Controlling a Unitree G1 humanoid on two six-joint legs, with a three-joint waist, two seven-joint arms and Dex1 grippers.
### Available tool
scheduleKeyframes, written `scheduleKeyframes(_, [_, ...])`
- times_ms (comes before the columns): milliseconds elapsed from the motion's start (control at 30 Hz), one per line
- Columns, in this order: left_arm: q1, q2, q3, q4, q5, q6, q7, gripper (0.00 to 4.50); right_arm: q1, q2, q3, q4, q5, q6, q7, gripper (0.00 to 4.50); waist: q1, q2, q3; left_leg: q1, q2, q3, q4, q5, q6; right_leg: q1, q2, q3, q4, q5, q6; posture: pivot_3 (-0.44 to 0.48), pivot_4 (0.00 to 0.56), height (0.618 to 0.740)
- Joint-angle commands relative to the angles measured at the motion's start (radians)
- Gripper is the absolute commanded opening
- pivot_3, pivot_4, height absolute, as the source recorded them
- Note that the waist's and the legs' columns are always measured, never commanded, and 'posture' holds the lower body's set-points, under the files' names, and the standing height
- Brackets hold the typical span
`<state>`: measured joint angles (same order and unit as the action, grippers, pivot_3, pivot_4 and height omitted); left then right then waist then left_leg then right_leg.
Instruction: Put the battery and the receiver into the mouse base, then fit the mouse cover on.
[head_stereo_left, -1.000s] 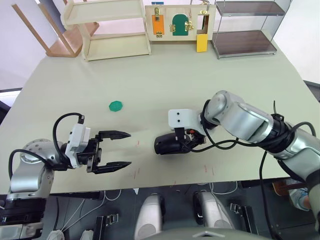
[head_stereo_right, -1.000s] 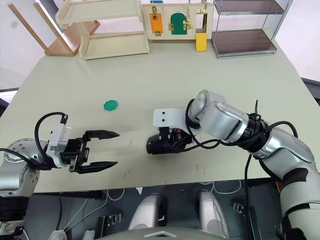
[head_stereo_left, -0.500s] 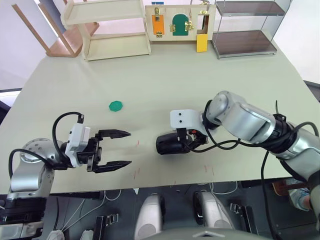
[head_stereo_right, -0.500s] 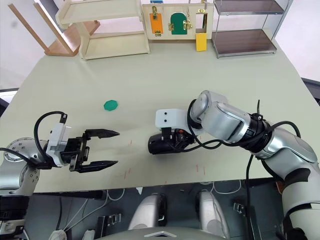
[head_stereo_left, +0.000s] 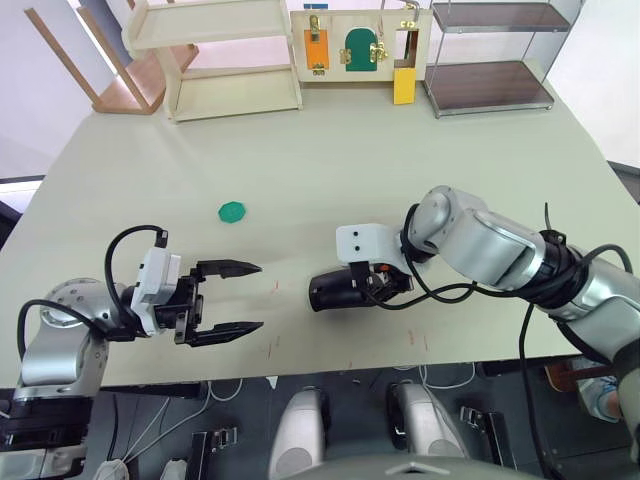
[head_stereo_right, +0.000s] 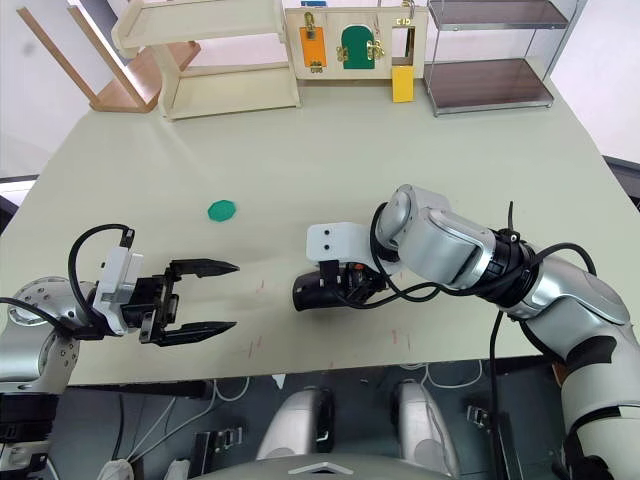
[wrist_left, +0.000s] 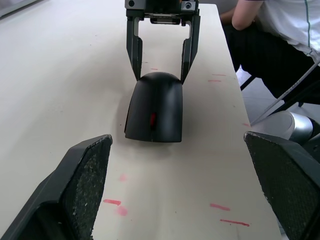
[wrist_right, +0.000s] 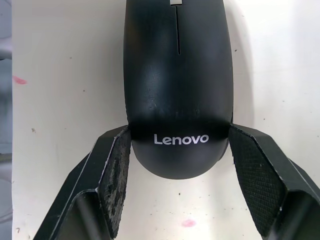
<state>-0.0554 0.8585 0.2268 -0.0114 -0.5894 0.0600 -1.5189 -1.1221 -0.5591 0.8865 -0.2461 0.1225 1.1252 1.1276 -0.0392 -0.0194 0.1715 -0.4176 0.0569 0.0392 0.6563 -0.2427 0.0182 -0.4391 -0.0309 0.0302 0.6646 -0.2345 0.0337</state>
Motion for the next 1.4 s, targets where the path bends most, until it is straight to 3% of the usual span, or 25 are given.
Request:
scheduleKeyframes(33, [0.003, 0.005, 0.024, -0.032, -0.013, -0.005, 0.004, 4.5, -0.018, 0.002, -0.013, -0.006, -0.009, -0.004, -0.008, 3.01, 0.0, 0.0, 0.0, 0.0, 0.0, 0.0, 0.0, 0.0, 0.0, 0.0, 0.0, 0.0, 0.0, 0.0, 0.0, 0.0, 0.15, 0.74])
scheduleKeyframes(1400, [0.025, -0.002, 0.029, -0.025, -0.015, -0.021, -0.005, 4.5, -0.001, -0.037, 0.018, -0.017, -0.014, -0.018, 0.014, 3.01, 0.0, 0.0, 0.0, 0.0, 0.0, 0.0, 0.001, 0.0, 0.0, 0.0, 0.0, 0.0, 0.0, 0.0, 0.0, 0.0, 0.15, 0.74])
